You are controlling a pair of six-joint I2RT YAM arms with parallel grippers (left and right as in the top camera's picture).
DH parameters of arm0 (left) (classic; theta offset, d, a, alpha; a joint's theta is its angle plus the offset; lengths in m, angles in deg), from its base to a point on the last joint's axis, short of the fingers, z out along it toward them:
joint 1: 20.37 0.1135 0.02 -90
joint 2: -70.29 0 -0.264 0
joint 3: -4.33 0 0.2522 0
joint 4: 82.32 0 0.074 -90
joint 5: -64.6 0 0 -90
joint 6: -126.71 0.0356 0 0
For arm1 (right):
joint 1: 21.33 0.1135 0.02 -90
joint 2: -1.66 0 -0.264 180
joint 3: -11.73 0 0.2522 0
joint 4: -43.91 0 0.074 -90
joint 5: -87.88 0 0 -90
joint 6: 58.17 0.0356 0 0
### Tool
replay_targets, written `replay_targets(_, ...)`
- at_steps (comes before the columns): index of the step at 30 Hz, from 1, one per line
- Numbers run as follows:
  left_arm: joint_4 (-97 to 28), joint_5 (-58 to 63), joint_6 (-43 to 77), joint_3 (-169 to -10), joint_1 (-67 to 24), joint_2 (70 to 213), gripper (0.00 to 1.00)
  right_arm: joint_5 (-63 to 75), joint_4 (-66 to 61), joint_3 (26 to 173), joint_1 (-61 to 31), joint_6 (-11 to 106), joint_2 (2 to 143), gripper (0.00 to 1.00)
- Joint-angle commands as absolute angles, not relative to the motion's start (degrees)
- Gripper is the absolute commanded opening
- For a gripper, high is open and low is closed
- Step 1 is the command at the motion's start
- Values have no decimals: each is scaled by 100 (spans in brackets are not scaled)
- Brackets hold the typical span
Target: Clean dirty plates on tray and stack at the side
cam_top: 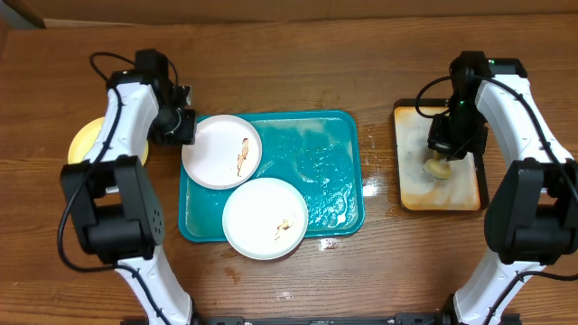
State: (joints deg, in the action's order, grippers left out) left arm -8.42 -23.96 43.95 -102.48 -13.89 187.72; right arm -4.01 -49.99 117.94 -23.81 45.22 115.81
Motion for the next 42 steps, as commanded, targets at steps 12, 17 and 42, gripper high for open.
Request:
replay_targets(12, -989, -2536, 4312, -10213, -1321, 18754, 44, -414, -4975, 11759, -2370, 4478, 11406, 4)
replay_targets(17, -1295, -2359, 4312, -9833, -1321, 18818, 44, -414, -4982, 11759, -2370, 4415, 11406, 4)
replay_targets(42, -1642, -1975, 4290, -9407, -1555, 18816, 27, -412, -4999, 11759, -2370, 4412, 11406, 4)
